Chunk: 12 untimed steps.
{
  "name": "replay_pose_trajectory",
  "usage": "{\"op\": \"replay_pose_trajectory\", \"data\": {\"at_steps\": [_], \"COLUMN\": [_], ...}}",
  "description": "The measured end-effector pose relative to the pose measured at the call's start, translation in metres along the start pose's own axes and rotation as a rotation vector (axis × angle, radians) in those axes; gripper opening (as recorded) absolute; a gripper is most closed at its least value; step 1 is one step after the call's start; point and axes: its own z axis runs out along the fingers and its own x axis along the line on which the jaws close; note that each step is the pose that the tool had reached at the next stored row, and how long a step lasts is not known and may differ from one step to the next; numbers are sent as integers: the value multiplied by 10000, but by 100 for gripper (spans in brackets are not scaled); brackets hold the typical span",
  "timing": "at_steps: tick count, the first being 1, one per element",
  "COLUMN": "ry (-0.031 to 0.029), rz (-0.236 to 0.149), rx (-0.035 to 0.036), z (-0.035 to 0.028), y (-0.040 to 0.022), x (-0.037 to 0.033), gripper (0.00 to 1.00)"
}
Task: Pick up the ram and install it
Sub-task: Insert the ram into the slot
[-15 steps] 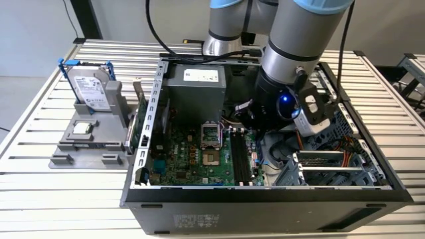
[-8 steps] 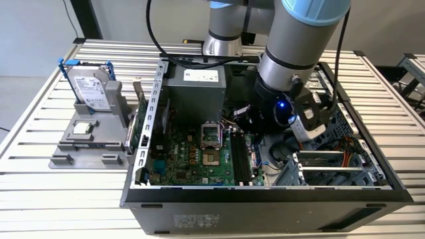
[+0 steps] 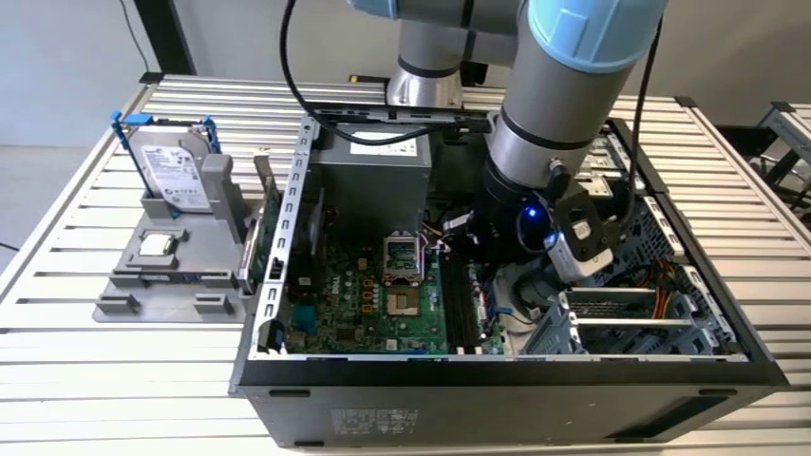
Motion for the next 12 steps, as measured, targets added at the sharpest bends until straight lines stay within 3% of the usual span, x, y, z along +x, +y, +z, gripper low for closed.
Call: {"op": "replay_pose_trajectory", "data": {"at_steps": [12], "ry": [-1], "rz": [28], "rx": [7], "z": [55], "y": [-20], "x": [23], "gripper": [0]}}
